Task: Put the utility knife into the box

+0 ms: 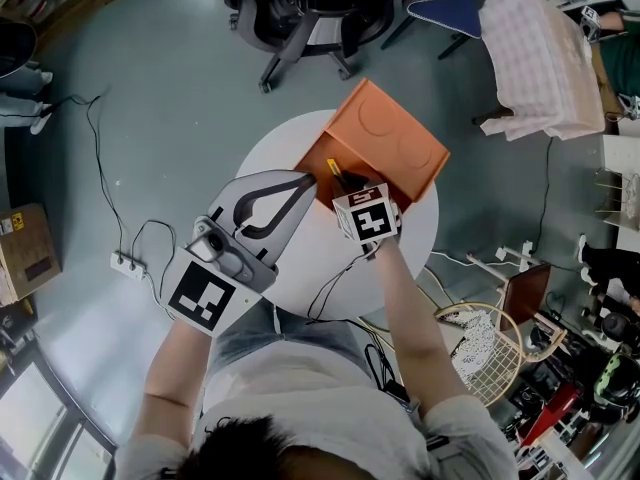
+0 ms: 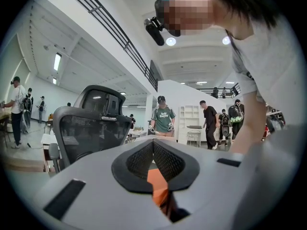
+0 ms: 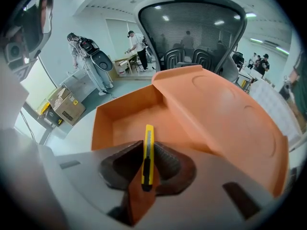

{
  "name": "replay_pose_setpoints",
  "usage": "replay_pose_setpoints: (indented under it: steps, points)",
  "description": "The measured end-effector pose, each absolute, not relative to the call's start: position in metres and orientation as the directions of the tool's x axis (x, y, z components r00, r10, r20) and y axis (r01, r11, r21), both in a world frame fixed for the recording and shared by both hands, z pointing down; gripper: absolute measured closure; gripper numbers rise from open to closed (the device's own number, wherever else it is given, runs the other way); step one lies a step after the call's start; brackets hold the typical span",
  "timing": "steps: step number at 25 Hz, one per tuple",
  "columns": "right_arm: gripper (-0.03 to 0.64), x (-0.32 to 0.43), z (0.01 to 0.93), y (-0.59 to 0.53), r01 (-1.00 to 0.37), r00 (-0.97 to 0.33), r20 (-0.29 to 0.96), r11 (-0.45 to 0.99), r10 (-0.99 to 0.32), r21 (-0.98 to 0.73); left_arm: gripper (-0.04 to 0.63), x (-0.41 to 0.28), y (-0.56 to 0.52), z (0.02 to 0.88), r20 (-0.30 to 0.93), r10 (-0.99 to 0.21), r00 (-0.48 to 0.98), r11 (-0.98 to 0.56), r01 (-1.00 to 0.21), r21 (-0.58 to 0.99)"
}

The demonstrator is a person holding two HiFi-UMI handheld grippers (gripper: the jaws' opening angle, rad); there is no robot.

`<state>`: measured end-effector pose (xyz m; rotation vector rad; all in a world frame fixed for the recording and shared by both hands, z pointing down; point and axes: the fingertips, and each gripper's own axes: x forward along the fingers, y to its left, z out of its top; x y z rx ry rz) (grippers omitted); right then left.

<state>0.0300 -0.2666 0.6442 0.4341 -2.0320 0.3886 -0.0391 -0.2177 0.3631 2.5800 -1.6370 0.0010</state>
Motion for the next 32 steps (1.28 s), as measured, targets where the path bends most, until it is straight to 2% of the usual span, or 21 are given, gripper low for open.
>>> replay_pose_setpoints:
  steps: [6, 9, 19, 32]
  points:
    - [0.534, 0.023, 0.625, -0.269, -0.470, -0.508, 0.844, 0.876, -0.169, -0.108, 0.586, -0.036, -0.215, 0.360, 0.049, -0.901, 0.430, -0.426, -0.902, 0.074]
    - [0.607, 0.019, 0.606, -0.272, -0.482, -0.550, 0.806, 0.871, -0.220, -0.092, 0.586, -0.033, -0.212, 0.356, 0.040, -0.897, 0.441, -0.438, -0.897, 0.066]
    - [0.609, 0.003, 0.501, -0.256, -0.538, -0.748, 0.544, 0.828, -0.380, -0.161, 0.586, -0.016, -0.193, 0.332, 0.000, -0.847, 0.532, -0.532, -0.846, 0.032]
    - [0.611, 0.040, 0.374, -0.204, -0.677, -0.729, 0.257, 0.723, -0.634, -0.135, 0.586, 0.023, -0.169, 0.302, -0.061, -0.676, 0.734, -0.736, -0.677, 0.005]
